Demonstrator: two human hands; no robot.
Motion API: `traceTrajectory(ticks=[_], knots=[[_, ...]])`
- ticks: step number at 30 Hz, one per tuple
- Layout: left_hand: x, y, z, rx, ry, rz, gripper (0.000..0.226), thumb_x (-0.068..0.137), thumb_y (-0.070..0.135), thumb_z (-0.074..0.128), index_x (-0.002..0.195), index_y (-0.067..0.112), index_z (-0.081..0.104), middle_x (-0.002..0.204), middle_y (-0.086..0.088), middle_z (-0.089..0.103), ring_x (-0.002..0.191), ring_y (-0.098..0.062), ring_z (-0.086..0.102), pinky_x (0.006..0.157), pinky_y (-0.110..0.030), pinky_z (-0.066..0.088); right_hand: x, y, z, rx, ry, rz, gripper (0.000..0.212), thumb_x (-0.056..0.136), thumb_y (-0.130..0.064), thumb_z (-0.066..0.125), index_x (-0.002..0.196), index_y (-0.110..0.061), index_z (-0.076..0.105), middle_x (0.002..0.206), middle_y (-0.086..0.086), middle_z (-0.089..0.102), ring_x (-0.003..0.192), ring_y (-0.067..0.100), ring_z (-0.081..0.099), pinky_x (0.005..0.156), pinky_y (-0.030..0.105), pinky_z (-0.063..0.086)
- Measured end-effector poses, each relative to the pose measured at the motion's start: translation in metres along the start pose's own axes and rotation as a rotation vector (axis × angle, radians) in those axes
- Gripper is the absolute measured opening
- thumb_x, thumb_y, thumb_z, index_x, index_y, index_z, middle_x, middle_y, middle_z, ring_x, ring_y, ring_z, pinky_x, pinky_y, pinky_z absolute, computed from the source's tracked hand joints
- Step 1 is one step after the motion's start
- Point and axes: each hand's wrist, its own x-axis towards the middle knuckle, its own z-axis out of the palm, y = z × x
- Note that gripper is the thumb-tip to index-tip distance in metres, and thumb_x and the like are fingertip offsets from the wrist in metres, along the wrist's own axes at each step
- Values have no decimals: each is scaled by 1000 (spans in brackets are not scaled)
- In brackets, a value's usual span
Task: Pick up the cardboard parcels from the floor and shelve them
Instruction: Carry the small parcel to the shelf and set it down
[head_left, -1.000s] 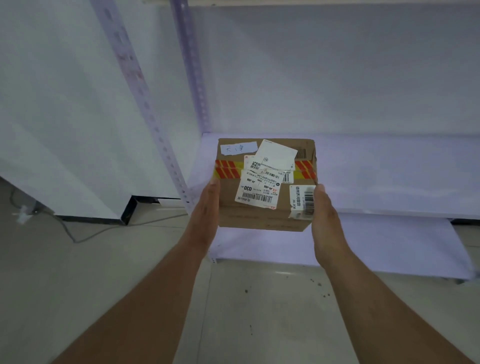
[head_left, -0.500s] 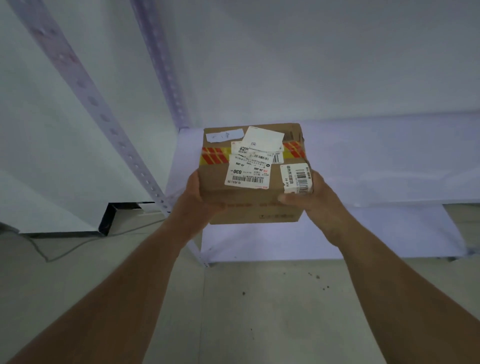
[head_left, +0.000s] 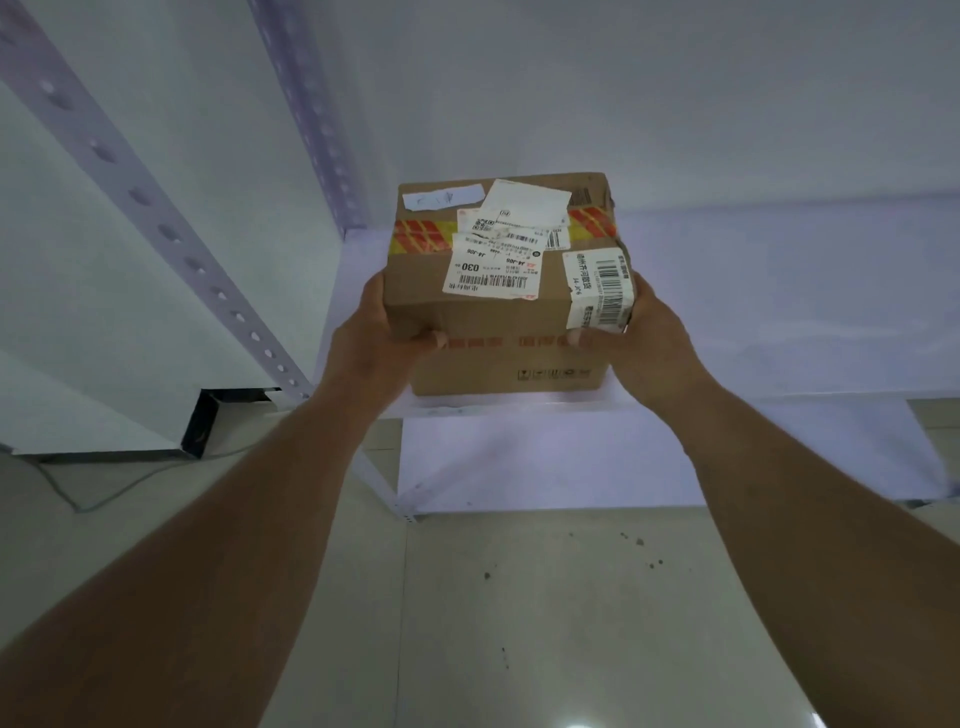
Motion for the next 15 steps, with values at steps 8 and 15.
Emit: traceTrajectory(ticks=[8, 15], knots=[[15, 3, -3, -14, -22, 1, 73, 84, 21, 69, 146, 21, 31, 138, -7, 56, 123, -32, 52, 91, -32, 40, 12, -5, 2, -31, -10, 1, 82, 66, -16, 76, 138, -25, 40, 118, -10, 60, 109, 13, 58, 98, 36, 47], [0, 3, 0, -96, -50, -45, 99, 87, 19, 66, 154, 20, -8, 155, -8, 36, 137, -30, 41, 106, -41, 36, 1, -10, 2, 40, -5, 56, 76, 64, -3, 77, 130, -13, 41, 111, -7, 62, 101, 11, 59, 91, 28, 51]])
